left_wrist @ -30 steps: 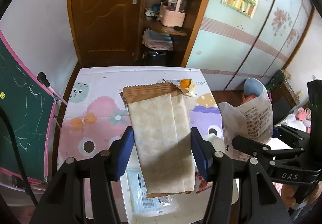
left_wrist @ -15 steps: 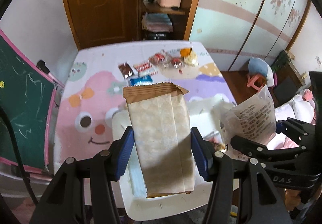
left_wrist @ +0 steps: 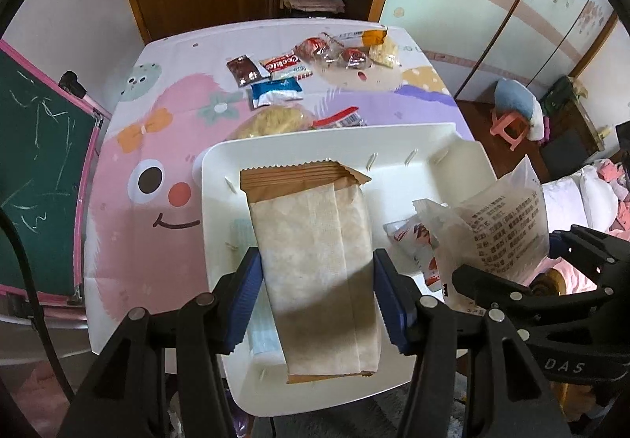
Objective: Organize snacks
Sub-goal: 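Lower the brown bar into the tray with the left gripper while the right places the clear bag, then lift both grippers from the tray toward the remaining snacks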
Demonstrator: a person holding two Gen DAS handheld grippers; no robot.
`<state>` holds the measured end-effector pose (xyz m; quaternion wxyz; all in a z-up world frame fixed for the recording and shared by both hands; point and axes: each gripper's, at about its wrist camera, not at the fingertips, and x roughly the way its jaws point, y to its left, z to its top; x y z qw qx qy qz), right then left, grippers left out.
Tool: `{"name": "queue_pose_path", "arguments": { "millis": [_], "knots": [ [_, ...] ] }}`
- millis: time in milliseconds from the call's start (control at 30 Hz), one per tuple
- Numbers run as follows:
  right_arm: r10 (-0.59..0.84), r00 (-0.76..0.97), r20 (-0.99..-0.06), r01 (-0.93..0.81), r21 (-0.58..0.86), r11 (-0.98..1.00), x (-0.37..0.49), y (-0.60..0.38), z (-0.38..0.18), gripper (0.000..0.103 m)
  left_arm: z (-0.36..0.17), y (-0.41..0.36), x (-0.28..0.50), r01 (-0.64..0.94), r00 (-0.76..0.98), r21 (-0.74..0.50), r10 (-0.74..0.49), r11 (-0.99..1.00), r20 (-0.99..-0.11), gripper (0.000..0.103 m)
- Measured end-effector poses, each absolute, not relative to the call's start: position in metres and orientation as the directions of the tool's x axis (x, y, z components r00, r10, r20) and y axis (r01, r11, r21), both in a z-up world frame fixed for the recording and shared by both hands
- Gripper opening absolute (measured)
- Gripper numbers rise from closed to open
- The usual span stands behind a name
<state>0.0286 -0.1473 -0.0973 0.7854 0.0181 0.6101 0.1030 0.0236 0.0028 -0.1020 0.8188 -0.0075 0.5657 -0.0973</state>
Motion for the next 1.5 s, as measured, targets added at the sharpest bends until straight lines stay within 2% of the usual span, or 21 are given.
{"name": "queue_pose_path", "arguments": {
  "millis": [467,500,600,700,767,900,1500],
  "knots": [
    [0.166,0.107,-0.980,-0.154,0.148,0.977,0.030,-0.140,-0.130,0.078,-0.141,0.003,0.028,0.144,0.219,-0.124,-0.153,0.982,-0.964,0.055],
    [0.160,0.100,-0.982,-0.153,0.144,0.978,0.030,-0.140,-0.132,0.080,-0.141,0.003,0.028,0.143,0.219,-0.126,-0.156,0.982,-0.963,0.057],
    [0.132,0.092,-0.987,-0.144,0.118,0.983,0.029,-0.141,-0.136,0.083,-0.140,0.005,0.029,0.132,0.223,-0.111,-0.139,0.985,-0.965,0.075],
    [0.130,0.103,-0.986,-0.118,0.118,0.986,0.031,-0.145,-0.136,0.086,-0.141,0.013,0.030,0.096,0.223,-0.136,-0.154,0.986,-0.963,0.085],
    [0.120,0.142,-0.983,-0.103,0.106,0.989,0.031,-0.149,-0.132,0.088,-0.140,0.020,0.030,0.070,0.226,-0.176,-0.188,0.982,-0.956,0.087],
    [0.111,0.192,-0.975,-0.101,0.092,0.991,0.032,-0.151,-0.122,0.091,-0.136,0.022,0.027,0.065,0.254,-0.178,-0.188,0.982,-0.949,0.087],
    [0.119,0.200,-0.972,-0.108,0.099,0.989,0.033,-0.153,-0.120,0.091,-0.113,0.018,0.022,0.073,0.349,-0.137,-0.154,0.988,-0.924,0.087]
  ]
}}
